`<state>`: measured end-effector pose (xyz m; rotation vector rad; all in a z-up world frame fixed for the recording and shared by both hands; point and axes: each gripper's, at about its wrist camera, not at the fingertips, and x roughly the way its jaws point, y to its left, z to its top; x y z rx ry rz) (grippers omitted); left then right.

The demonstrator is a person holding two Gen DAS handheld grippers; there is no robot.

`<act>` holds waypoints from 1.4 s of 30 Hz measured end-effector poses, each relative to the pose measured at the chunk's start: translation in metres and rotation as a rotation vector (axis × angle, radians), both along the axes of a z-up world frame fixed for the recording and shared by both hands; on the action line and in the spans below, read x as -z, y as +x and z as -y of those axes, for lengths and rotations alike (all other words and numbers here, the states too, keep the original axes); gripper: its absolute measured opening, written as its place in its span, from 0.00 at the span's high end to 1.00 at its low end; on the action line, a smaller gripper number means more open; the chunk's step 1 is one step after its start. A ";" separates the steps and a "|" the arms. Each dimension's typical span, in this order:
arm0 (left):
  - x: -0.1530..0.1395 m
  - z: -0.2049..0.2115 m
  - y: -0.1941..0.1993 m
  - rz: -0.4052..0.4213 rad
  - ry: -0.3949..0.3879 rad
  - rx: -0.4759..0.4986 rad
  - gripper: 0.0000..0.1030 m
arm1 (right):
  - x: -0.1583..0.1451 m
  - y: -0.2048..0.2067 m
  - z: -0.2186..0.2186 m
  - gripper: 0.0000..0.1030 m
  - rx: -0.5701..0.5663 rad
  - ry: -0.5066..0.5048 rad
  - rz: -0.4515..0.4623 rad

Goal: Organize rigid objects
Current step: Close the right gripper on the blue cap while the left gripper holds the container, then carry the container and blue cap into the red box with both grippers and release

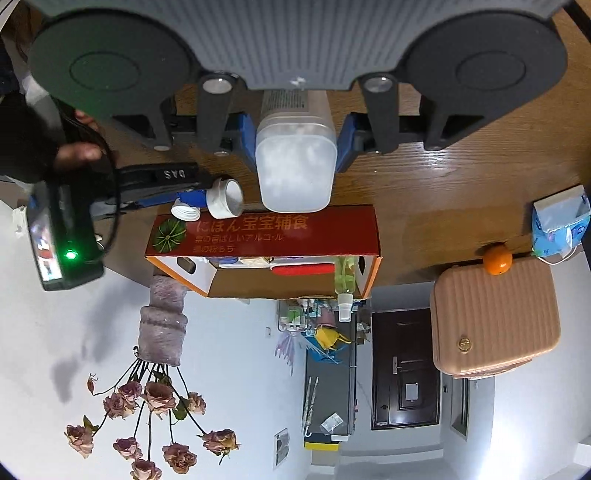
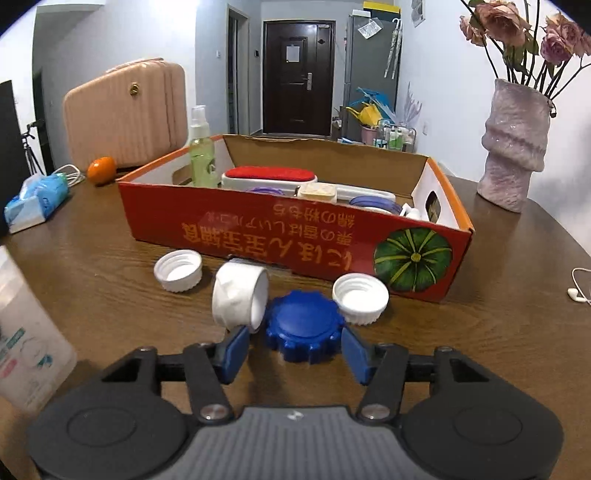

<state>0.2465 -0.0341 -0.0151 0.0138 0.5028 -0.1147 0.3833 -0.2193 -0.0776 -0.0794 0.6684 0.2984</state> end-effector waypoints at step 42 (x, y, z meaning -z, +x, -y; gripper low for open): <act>-0.034 0.055 0.246 -0.099 -0.079 0.120 0.57 | -0.056 0.103 0.029 0.57 -0.012 0.021 0.056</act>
